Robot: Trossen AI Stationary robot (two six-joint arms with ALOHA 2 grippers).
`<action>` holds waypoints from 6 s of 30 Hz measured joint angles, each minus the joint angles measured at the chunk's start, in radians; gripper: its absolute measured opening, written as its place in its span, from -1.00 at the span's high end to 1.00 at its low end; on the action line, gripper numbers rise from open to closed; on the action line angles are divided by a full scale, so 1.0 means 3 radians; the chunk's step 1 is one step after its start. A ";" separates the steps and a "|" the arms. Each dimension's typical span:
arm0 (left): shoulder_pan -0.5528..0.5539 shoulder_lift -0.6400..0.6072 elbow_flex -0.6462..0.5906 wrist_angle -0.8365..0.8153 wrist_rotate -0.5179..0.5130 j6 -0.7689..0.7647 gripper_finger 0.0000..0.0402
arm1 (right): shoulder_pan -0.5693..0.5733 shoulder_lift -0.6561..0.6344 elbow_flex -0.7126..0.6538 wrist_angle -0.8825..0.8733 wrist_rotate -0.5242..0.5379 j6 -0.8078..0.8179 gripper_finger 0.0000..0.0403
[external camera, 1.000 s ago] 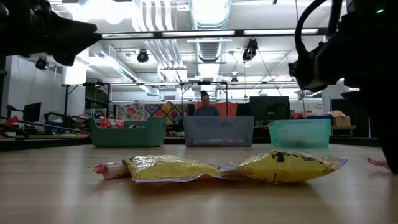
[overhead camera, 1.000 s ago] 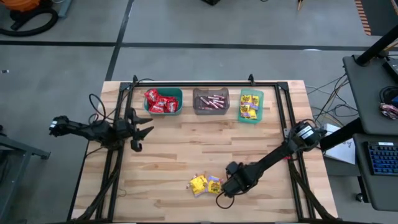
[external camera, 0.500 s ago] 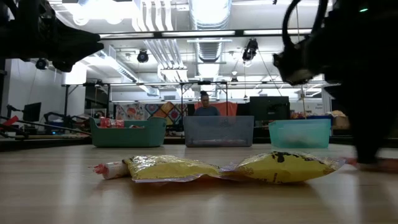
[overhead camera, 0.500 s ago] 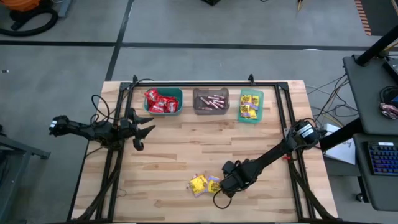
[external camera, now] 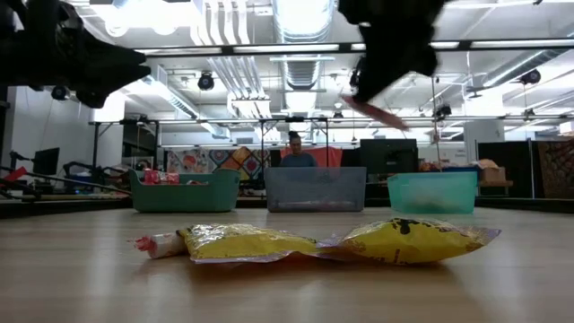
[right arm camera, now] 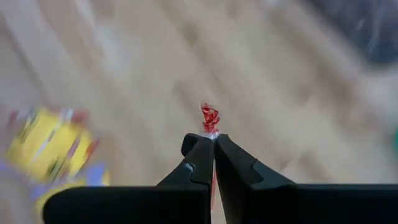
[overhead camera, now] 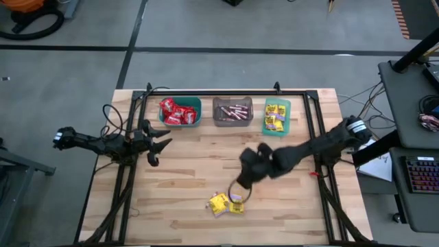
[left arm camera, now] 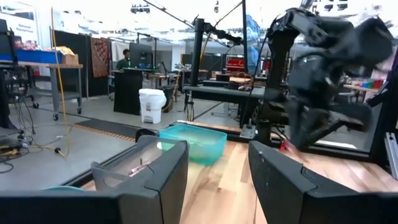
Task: Sort candy
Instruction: Put the white candy into the black bin, then put the yellow candy into the light green bin
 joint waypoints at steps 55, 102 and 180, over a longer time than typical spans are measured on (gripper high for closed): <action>-0.0017 0.0452 0.0010 0.0001 0.0002 -0.2059 0.24 | -0.2229 0.0144 -0.0973 0.3660 -0.1987 -0.1883 0.07; -0.0629 0.2913 0.0931 0.0251 0.0122 -0.2404 0.24 | 0.0629 0.0316 -0.0849 0.1757 -0.0601 0.0289 0.15; -0.0640 0.3230 0.1268 0.0271 -0.0004 -0.1943 0.24 | -0.2683 -0.1022 -0.1296 0.0349 0.0591 -0.0851 0.79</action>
